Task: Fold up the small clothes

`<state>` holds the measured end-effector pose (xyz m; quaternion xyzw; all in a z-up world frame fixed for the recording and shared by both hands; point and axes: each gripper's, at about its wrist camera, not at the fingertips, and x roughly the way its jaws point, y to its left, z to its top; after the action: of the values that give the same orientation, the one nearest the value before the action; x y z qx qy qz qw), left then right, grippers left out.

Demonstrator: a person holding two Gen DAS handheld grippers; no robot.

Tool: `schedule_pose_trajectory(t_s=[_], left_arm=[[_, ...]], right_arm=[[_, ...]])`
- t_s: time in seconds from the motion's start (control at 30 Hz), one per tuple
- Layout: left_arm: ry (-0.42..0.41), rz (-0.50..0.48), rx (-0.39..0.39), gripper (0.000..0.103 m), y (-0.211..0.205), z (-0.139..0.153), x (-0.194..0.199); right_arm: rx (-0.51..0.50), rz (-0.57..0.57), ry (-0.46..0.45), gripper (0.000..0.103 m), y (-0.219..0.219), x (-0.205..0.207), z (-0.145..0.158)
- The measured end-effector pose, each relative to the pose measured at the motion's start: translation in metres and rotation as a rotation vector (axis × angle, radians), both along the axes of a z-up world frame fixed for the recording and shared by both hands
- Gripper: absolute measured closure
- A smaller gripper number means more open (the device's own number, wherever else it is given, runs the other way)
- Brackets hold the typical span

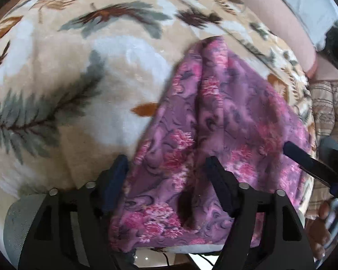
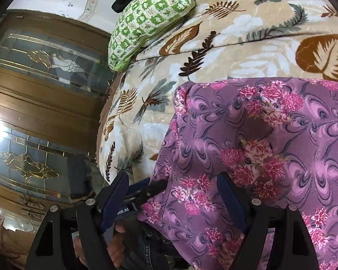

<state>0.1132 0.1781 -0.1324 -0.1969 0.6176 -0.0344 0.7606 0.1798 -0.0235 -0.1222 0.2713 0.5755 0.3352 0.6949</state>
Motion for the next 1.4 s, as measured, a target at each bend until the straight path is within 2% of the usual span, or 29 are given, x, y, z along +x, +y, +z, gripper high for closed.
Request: schedule_pose_trajectory(t_s=[0.03, 0.07, 0.1, 0.13, 0.23, 0.3, 0.37, 0.43, 0.5, 0.53, 0.6, 0.7, 0.8, 0.87, 0.97, 1.03, 1.07, 1.13, 1.23, 1.33, 1.4], left_arm=[[-0.012, -0.019, -0.054, 0.021, -0.001, 0.001, -0.002], [-0.019, -0.038, -0.12, 0.021, -0.002, 0.001, -0.004], [-0.014, -0.047, -0.147, 0.021, -0.003, 0.001, -0.004], [-0.008, -0.052, -0.152, 0.021, -0.004, -0.001, -0.004], [0.024, -0.058, -0.077, 0.021, -0.013, -0.006, 0.0], [0.006, -0.105, -0.056, 0.021, -0.025, -0.001, 0.0], [0.0, -0.124, -0.037, 0.044, -0.031, -0.002, -0.002], [0.008, -0.088, -0.003, 0.061, -0.031, -0.005, -0.002], [-0.008, -0.077, -0.023, 0.079, -0.026, -0.004, -0.005], [-0.021, -0.081, -0.02, 0.092, -0.026, -0.001, -0.007], [-0.067, -0.104, -0.008, 0.093, -0.032, 0.011, -0.013], [-0.151, -0.141, 0.058, 0.093, -0.052, 0.034, -0.023], [-0.191, -0.172, 0.096, 0.093, -0.07, 0.051, -0.028], [-0.21, -0.194, 0.097, 0.093, -0.08, 0.059, -0.031], [-0.246, -0.236, 0.15, 0.093, -0.099, 0.066, -0.032], [-0.243, -0.264, 0.183, 0.093, -0.108, 0.066, -0.034], [-0.237, -0.277, 0.187, 0.094, -0.11, 0.066, -0.036], [-0.246, -0.29, 0.193, 0.094, -0.117, 0.07, -0.037], [-0.301, -0.335, 0.223, 0.094, -0.137, 0.09, -0.046], [-0.374, -0.408, 0.257, 0.094, -0.167, 0.119, -0.057], [-0.41, -0.467, 0.247, 0.094, -0.191, 0.137, -0.063]], right_arm=[[0.001, -0.001, 0.005, 0.024, -0.001, 0.0, -0.001], [0.006, -0.002, 0.009, 0.024, -0.001, 0.0, -0.002], [0.013, 0.003, 0.017, 0.024, -0.001, 0.001, -0.004], [0.016, 0.008, 0.025, 0.024, 0.0, 0.002, -0.006], [0.016, 0.026, 0.051, 0.024, 0.006, 0.006, -0.015], [0.004, 0.033, 0.063, 0.024, 0.012, 0.01, -0.018], [-0.007, 0.043, 0.073, 0.024, 0.018, 0.012, -0.021], [-0.025, 0.049, 0.084, 0.024, 0.024, 0.015, -0.023], [-0.041, 0.054, 0.096, 0.024, 0.029, 0.019, -0.024], [-0.04, 0.057, 0.101, 0.024, 0.032, 0.02, -0.024], [-0.045, 0.072, 0.113, 0.024, 0.038, 0.024, -0.022], [-0.038, 0.101, 0.129, 0.024, 0.048, 0.032, -0.015], [-0.117, 0.133, 0.111, 0.024, 0.064, 0.045, -0.006], [-0.149, 0.157, 0.101, 0.03, 0.073, 0.054, -0.006], [-0.242, 0.213, 0.12, 0.042, 0.081, 0.062, -0.016], [-0.283, 0.238, 0.116, 0.057, 0.081, 0.062, -0.02], [-0.295, 0.255, 0.111, 0.061, 0.08, 0.06, -0.02], [-0.305, 0.259, 0.082, 0.081, 0.072, 0.055, -0.015], [-0.223, 0.211, 0.043, 0.086, 0.043, 0.044, 0.003], [-0.069, 0.099, -0.023, 0.087, -0.01, 0.03, 0.029], [0.032, 0.011, -0.044, 0.087, -0.054, 0.017, 0.036]])
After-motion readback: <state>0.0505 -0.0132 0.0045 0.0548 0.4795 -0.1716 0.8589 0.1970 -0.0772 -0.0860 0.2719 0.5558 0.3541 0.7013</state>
